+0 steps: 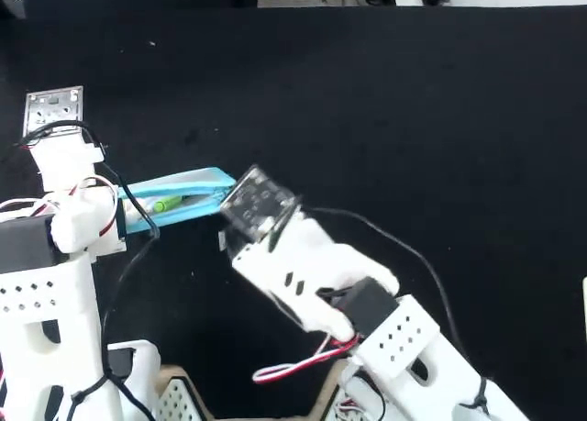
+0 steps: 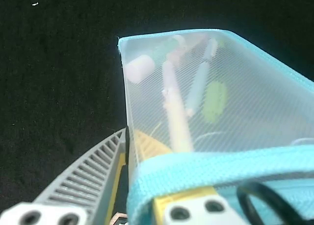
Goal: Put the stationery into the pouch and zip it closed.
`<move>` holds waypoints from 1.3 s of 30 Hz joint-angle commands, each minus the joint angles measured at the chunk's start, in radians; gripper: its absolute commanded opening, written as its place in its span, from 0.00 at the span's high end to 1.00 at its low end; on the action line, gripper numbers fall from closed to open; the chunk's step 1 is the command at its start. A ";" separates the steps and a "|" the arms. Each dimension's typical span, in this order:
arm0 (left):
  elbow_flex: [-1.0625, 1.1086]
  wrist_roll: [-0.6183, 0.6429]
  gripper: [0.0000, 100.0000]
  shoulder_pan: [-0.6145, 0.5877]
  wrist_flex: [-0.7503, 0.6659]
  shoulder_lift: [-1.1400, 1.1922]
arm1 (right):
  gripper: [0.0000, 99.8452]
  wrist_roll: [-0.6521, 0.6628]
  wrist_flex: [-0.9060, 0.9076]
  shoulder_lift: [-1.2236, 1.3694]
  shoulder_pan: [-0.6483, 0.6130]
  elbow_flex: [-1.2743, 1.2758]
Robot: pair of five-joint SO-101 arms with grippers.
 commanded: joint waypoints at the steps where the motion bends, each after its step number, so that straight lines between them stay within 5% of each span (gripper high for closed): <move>1: 0.005 -0.002 0.97 0.002 0.005 0.006 | 0.74 -0.006 -0.075 0.008 0.054 -0.002; 5: 0.005 -0.002 0.97 -0.001 0.005 0.006 | 0.77 0.040 -0.080 0.002 0.048 -0.008; 10: 0.005 -0.002 0.97 -0.001 0.005 0.006 | 1.00 0.362 -0.080 0.001 -0.012 0.004; 12: 0.005 -0.002 0.97 -0.001 0.005 0.006 | 0.98 0.427 -0.080 0.001 -0.023 0.015; 23: 0.005 -0.002 0.97 0.002 0.005 0.006 | 0.98 0.362 -0.012 -0.174 -0.017 0.021; 29: 0.005 -0.002 0.97 0.001 0.005 0.006 | 0.85 0.215 0.034 -0.229 -0.017 0.021; 39: 0.004 -0.002 0.97 -0.001 0.005 0.006 | 0.85 0.196 -0.038 -0.179 -0.021 0.016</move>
